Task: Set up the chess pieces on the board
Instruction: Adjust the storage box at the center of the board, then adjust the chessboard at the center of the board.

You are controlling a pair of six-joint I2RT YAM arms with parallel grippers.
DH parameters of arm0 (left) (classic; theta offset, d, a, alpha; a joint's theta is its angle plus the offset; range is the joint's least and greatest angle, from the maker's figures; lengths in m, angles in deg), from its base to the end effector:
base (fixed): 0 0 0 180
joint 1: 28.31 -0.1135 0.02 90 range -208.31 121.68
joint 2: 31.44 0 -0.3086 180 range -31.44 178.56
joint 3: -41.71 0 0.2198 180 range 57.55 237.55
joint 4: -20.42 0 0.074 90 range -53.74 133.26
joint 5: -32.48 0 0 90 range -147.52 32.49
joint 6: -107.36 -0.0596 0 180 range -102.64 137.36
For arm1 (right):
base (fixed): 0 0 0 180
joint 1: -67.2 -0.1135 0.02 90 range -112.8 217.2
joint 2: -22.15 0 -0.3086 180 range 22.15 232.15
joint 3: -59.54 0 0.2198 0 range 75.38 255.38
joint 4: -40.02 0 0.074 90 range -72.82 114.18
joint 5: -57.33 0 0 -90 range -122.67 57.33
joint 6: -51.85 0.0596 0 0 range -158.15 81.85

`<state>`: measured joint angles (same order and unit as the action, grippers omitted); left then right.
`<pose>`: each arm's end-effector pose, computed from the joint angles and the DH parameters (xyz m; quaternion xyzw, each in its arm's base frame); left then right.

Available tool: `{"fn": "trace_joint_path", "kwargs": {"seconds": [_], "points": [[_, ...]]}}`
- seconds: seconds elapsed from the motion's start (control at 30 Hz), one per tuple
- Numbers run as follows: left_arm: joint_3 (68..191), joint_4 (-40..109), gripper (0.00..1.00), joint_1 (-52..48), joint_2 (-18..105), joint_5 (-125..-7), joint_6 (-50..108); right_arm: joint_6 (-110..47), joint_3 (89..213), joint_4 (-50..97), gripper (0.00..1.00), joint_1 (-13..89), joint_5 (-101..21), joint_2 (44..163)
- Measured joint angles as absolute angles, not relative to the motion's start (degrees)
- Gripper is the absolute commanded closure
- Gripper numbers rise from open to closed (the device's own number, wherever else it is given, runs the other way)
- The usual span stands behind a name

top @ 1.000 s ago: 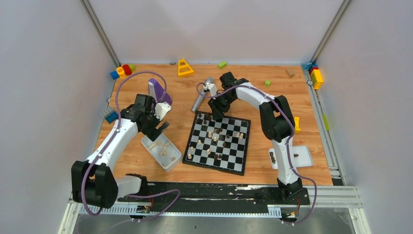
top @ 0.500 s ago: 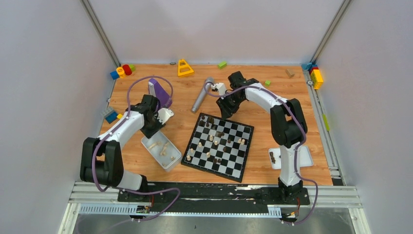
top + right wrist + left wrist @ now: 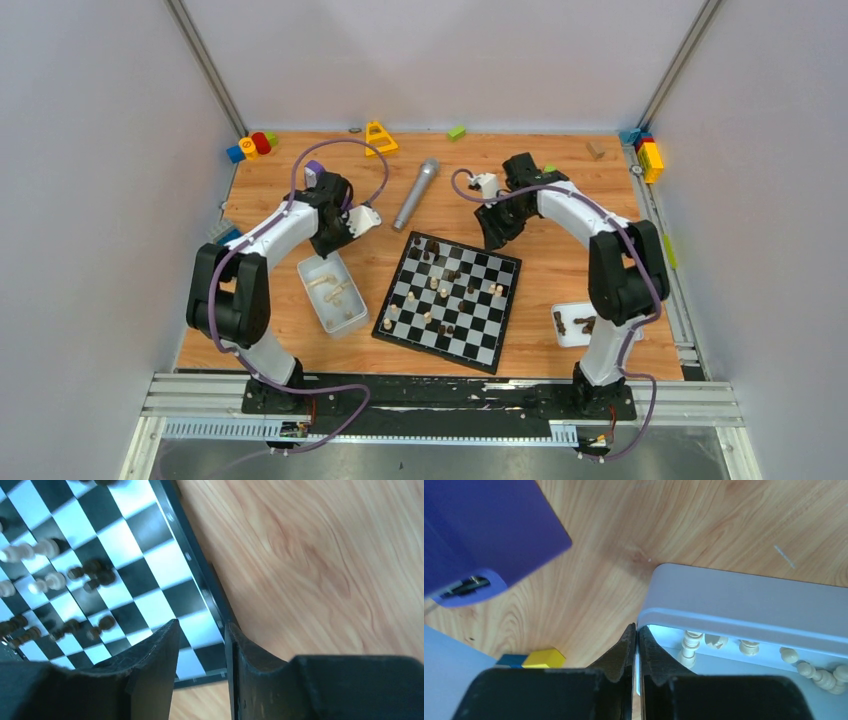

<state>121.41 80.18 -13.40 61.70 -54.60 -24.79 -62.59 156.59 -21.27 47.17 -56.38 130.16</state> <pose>0.2803 -0.0715 0.2427 0.4691 0.8706 0.0589 0.1360 0.3398 0.1494 0.2427 -0.3952 0.8831 0.1970 0.1587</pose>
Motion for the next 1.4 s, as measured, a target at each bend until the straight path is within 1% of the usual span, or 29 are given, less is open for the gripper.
{"fn": "trace_joint_path", "kwargs": {"seconds": [0.2, 0.33, 0.37, 0.4, 0.43, 0.47, 0.5, 0.53, 0.57, 0.6, 0.63, 0.67, 0.73, 0.87, 1.13, 1.27, 1.4], "points": [[124.8, 80.1, 0.83, -10.9, 65.0, -53.5, -27.6, -61.6, 145.0, -21.1, 0.62, 54.1, -52.8, 118.8], [126.0, 79.4, 0.74, -10.2, 66.2, -52.5, -28.4, -61.3, 138.5, -20.8, 0.64, 55.9, -49.7, 113.8], [126.4, 79.3, 0.68, -10.0, 66.4, -52.5, -28.6, -61.1, 136.8, -20.6, 0.64, 55.8, -49.0, 113.0], [126.8, 79.1, 0.64, -9.9, 66.6, -52.3, -28.6, -61.1, 135.4, -20.5, 0.64, 55.7, -48.4, 112.4], [127.3, 78.7, 0.54, -9.8, 66.7, -52.1, -28.6, -61.0, 134.3, -20.4, 0.65, 55.7, -47.9, 112.1], [127.7, 78.4, 0.50, -9.7, 66.8, -52.0, -28.4, -60.9, 133.1, -20.1, 0.65, 55.6, -47.4, 112.1], [128.1, 78.0, 0.42, -9.7, 66.8, -51.6, -28.2, -60.7, 132.3, -19.7, 0.65, 55.6, -46.9, 112.1], [128.5, 77.5, 0.38, -9.7, 66.8, -51.3, -27.9, -60.6, 131.4, -19.1, 0.66, 55.6, -46.5, 112.1], [128.7, 77.0, 0.28, -9.7, 66.8, -51.0, -27.6, -60.5, 130.8, -18.8, 0.66, 55.6, -46.1, 112.1], [128.9, 76.5, 0.24, -9.7, 66.7, -50.8, -27.1, -60.4, 130.4, -18.4, 0.67, 55.6, -45.9, 112.2], [129.0, 75.7, 0.16, -9.7, 66.7, -50.3, -26.2, -60.2, 130.4, -18.1, 0.68, 55.6, -45.7, 112.7], [129.1, 75.3, 0.11, -9.7, 66.6, -50.2, -26.1, -60.1, 130.4, -17.4, 0.68, 55.5, -45.5, 113.3], [129.1, 74.5, 0.06, -9.7, 65.8, -49.6, -24.9, -59.8, 130.5, -16.1, 0.70, 55.3, -45.2, 114.9], [129.0, 73.8, 0.01, -9.7, 61.1, -49.4, -22.9, -58.8, 133.6, -15.2, 0.71, 54.8, -45.0, 119.2], [121.5, 71.5, 0.00, -9.7, 40.0, -51.3, -18.1, -57.0, 145.0, -14.9, 0.72, 54.1, -47.4, 128.4], [116.8, 71.2, 0.00, -9.7, 33.5, -54.5, -16.5, -56.3, 152.5, -15.5, 0.72, 53.7, -50.0, 133.8], [112.6, 71.2, 0.00, -9.7, 30.4, -58.7, -15.8, -55.6, 160.5, -15.9, 0.66, 53.5, -53.1, 137.6]]}}
